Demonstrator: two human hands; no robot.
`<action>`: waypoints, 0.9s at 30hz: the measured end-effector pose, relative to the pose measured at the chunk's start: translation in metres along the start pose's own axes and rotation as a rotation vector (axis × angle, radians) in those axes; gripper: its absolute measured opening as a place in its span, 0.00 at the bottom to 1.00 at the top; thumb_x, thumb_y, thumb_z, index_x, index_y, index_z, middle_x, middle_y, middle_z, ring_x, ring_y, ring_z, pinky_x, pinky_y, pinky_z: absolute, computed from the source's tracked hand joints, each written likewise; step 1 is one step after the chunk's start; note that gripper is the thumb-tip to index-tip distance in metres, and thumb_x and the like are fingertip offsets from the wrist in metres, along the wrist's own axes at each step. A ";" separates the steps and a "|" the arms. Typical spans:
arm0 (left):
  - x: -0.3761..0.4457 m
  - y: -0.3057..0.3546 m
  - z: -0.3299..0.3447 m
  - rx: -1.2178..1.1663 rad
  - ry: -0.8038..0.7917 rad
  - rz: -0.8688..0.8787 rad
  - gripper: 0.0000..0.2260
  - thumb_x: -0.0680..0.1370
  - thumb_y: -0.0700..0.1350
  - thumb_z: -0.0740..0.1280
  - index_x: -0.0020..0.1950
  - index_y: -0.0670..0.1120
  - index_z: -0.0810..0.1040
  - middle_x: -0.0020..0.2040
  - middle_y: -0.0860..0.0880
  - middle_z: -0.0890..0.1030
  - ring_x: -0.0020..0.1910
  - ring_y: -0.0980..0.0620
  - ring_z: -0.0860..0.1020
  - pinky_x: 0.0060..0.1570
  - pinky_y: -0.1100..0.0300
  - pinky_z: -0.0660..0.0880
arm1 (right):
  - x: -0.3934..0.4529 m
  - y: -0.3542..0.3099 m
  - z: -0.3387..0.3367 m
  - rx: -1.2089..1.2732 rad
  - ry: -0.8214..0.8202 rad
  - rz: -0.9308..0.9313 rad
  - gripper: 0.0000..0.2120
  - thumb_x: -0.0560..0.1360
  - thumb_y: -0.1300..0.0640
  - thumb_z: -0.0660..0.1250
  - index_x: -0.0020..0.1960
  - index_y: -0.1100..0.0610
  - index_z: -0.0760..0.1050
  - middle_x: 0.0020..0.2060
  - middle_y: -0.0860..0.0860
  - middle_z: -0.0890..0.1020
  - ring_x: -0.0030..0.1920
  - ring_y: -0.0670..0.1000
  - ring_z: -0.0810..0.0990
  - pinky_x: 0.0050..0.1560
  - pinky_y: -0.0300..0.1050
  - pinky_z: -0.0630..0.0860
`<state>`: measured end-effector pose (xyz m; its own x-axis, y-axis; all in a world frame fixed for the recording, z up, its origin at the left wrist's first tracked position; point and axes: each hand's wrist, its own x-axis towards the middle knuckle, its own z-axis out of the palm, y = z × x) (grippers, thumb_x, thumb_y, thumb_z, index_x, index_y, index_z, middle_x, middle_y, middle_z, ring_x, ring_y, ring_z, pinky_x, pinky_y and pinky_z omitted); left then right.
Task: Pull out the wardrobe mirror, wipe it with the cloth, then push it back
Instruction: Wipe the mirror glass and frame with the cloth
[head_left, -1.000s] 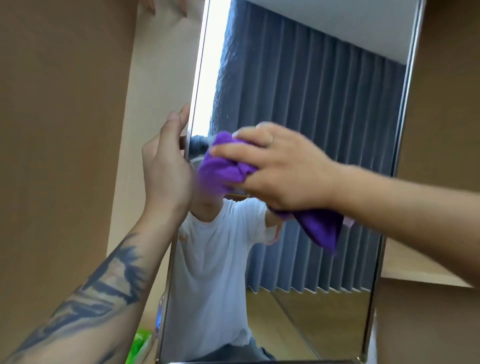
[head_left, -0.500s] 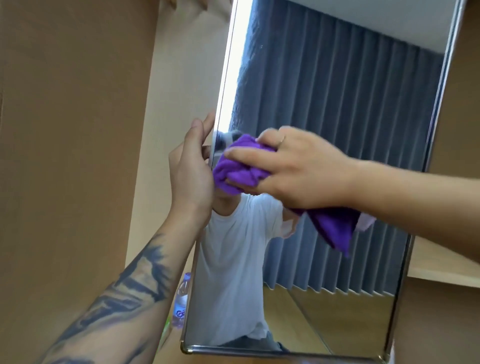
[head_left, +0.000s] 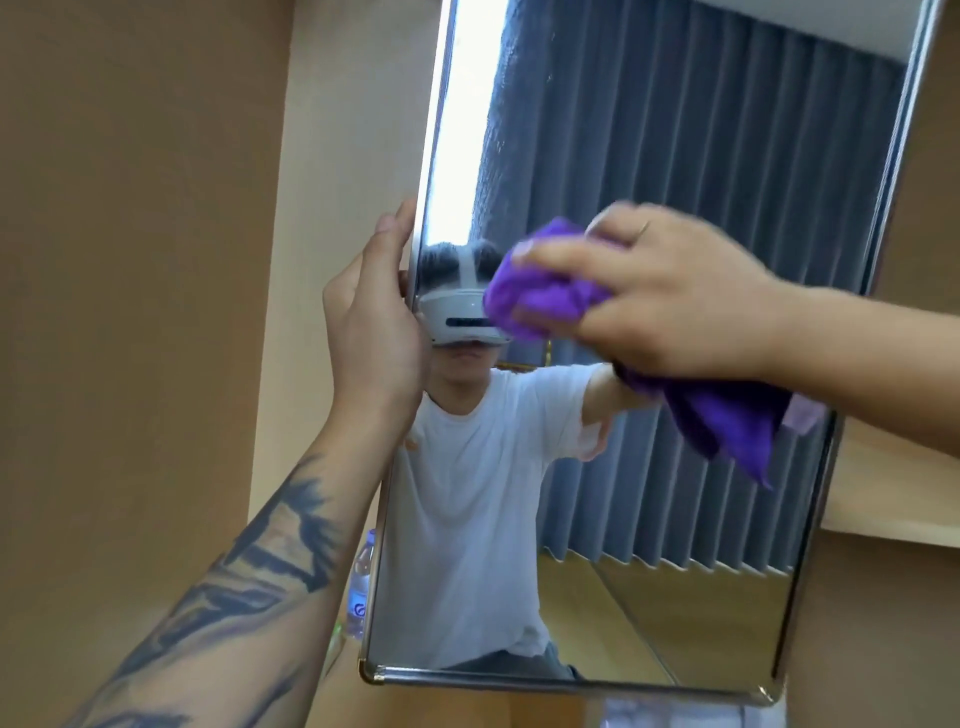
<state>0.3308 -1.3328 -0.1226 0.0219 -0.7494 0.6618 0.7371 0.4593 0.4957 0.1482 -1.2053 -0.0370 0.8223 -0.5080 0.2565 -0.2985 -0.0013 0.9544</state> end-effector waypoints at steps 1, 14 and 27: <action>0.000 0.000 0.000 -0.001 -0.005 0.014 0.15 0.81 0.56 0.62 0.55 0.56 0.88 0.60 0.51 0.88 0.63 0.50 0.84 0.69 0.48 0.77 | -0.001 0.009 -0.001 -0.027 0.060 0.117 0.10 0.83 0.59 0.66 0.61 0.52 0.82 0.69 0.59 0.80 0.44 0.64 0.78 0.45 0.59 0.79; 0.003 -0.005 -0.001 0.013 -0.015 0.101 0.14 0.81 0.52 0.66 0.36 0.55 0.82 0.37 0.60 0.76 0.39 0.59 0.73 0.43 0.65 0.74 | -0.034 0.000 -0.006 -0.067 0.035 0.196 0.10 0.85 0.54 0.65 0.58 0.52 0.84 0.68 0.59 0.80 0.45 0.65 0.80 0.46 0.59 0.79; 0.000 -0.027 -0.008 0.371 -0.079 0.318 0.31 0.78 0.54 0.73 0.80 0.50 0.72 0.70 0.67 0.77 0.68 0.66 0.77 0.62 0.74 0.73 | -0.061 0.003 -0.009 -0.056 0.052 0.315 0.11 0.84 0.54 0.66 0.63 0.54 0.83 0.69 0.61 0.79 0.47 0.66 0.80 0.51 0.60 0.78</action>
<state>0.3165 -1.3493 -0.1404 0.1451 -0.5127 0.8462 0.4119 0.8089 0.4195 0.1013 -1.1662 -0.0486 0.7179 -0.4311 0.5466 -0.5162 0.1973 0.8335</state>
